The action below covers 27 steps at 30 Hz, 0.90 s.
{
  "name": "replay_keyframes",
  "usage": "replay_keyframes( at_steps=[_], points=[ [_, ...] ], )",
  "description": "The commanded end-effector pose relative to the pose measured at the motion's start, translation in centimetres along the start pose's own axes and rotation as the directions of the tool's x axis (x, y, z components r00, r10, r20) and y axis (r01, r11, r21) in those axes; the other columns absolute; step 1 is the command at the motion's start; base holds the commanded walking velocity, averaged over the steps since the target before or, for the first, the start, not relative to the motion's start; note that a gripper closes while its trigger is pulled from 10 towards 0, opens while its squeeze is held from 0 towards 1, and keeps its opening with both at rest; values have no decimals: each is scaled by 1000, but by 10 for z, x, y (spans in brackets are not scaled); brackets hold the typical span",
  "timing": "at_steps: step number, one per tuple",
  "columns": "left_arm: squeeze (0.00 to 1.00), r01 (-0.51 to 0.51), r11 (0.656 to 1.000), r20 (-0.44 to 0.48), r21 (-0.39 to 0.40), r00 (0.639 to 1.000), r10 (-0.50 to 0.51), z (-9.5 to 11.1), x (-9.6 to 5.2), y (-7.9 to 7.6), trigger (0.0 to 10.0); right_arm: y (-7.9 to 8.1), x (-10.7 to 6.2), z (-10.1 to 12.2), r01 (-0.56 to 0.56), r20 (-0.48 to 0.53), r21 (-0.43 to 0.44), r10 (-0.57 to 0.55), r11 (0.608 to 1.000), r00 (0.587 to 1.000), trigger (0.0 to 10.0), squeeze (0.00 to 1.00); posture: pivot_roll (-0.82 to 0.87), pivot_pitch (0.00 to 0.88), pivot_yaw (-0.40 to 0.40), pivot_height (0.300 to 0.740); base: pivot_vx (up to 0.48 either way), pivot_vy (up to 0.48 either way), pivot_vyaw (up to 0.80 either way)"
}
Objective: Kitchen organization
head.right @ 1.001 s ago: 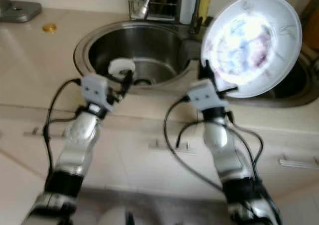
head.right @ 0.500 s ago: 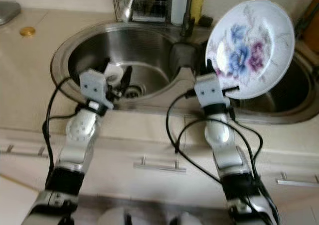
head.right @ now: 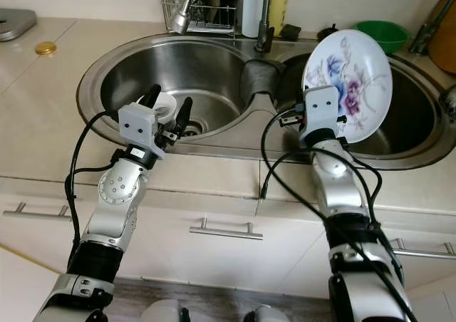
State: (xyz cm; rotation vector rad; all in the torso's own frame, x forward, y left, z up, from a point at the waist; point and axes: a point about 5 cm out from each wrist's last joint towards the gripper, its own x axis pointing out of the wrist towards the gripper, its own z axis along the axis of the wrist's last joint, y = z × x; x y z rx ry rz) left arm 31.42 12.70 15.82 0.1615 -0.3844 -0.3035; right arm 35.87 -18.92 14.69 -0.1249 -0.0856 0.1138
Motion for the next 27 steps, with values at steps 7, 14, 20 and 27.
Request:
replay_keyframes(
  at_steps=[7, 14, 20, 27],
  points=[
    [0, -3, 1000, 1, 2, 1000, 3, 0, 1, 0, 10000, -28, 11, -5, 32, -119, 121, -17, 992, 993, 10000, 0, 176, 0, -48, 740, 0, 0, 0],
    [0, -11, 1000, 0, 5, 1000, 11, -1, 0, 1, 10000, -40, 10, -16, 92, -229, 173, -51, 981, 972, 10000, 1000, 183, 0, -55, 740, 0, 0, 0],
    [0, -12, 1000, -2, 4, 1000, 12, -1, -1, 1, 10000, -42, 10, -16, 100, -216, 197, -56, 975, 975, 10000, 1000, 178, 0, -53, 740, 0, 0, 0],
    [0, -9, 1000, -1, -2, 1000, 9, -1, -1, -1, 10000, -36, 10, -15, 85, -186, 195, -48, 977, 981, 10000, 1000, 177, 0, -51, 740, 0, 0, 0]
  ],
)
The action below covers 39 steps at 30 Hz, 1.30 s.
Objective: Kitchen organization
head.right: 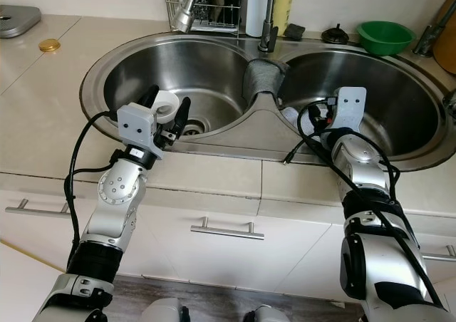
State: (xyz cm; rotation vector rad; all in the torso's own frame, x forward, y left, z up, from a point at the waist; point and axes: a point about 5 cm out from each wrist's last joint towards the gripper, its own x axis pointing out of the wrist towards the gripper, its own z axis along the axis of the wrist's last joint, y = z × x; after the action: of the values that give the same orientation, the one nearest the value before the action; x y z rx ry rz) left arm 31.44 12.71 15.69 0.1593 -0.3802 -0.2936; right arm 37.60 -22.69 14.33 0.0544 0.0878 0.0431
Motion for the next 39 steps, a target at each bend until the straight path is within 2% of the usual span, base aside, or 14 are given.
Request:
replay_keyframes(
  at_steps=[1, 3, 5, 10, 14, 17, 22, 23, 24, 39],
  points=[
    [0, 1, 1000, 5, -2, 1000, -1, 0, -1, 0, 10000, 2, -1, -6, 0, -9, 14, 0, 1000, 1000, 10000, 1000, 177, 0, -51, 740, 0, 0, 0],
    [0, 1, 1000, 6, -6, 1000, -1, 0, -1, 0, 10000, 7, -2, 2, -8, 55, 1, 8, 1000, 998, 10000, 1000, 177, 0, -51, 740, 0, 0, 0],
    [0, 1, 1000, 8, -13, 1000, -1, 1, -1, 0, 10000, 16, -4, 16, -2, 174, -46, 10, 999, 985, 10000, 1000, 174, 0, -52, 740, 0, 0, 0],
    [0, 3, 1000, 6, -21, 1000, -3, 1, -1, -1, 10000, 33, -13, 32, 16, 324, -163, 39, 987, 945, 10000, 1000, 171, 0, -51, 740, 0, 0, 0],
    [0, 7, 1000, 5, -23, 1000, -7, 1, -2, -1, 10000, 53, -32, 40, 38, 464, -229, 75, 973, 883, 10000, 1000, 170, 0, -50, 740, 0, 0, 0],
    [0, 9, 1000, 6, -23, 1000, -9, 1, -2, -1, 10000, 62, -41, 38, 36, 494, -237, 89, 971, 865, 10000, 1000, 170, 0, -50, 740, 0, 0, 0],
    [0, 20, 1000, 15, -24, 1000, -20, 2, -2, -3, 10000, 72, -52, 32, 39, 505, -254, 98, 966, 858, 10000, 1000, 165, 0, -49, 740, 0, 0, 0],
    [0, 22, 999, 16, -25, 1000, -21, 2, -2, -3, 10000, 74, -54, 31, 41, 509, -258, 100, 965, 855, 10000, 914, 165, 0, -49, 740, 0, 0, 0],
    [0, 22, 999, 17, -32, 1000, -22, 3, -2, -3, 10000, 76, -59, 31, 46, 520, -268, 104, 962, 848, 10000, 0, 164, 0, -49, 740, 0, 0, 0],
    [0, 28, 999, 29, -42, 999, -26, 4, -2, -3, 10000, 87, -66, 28, 44, 514, -286, 114, 957, 850, 10000, 0, 164, 0, -52, 740, 0, 50, 0]
  ],
)
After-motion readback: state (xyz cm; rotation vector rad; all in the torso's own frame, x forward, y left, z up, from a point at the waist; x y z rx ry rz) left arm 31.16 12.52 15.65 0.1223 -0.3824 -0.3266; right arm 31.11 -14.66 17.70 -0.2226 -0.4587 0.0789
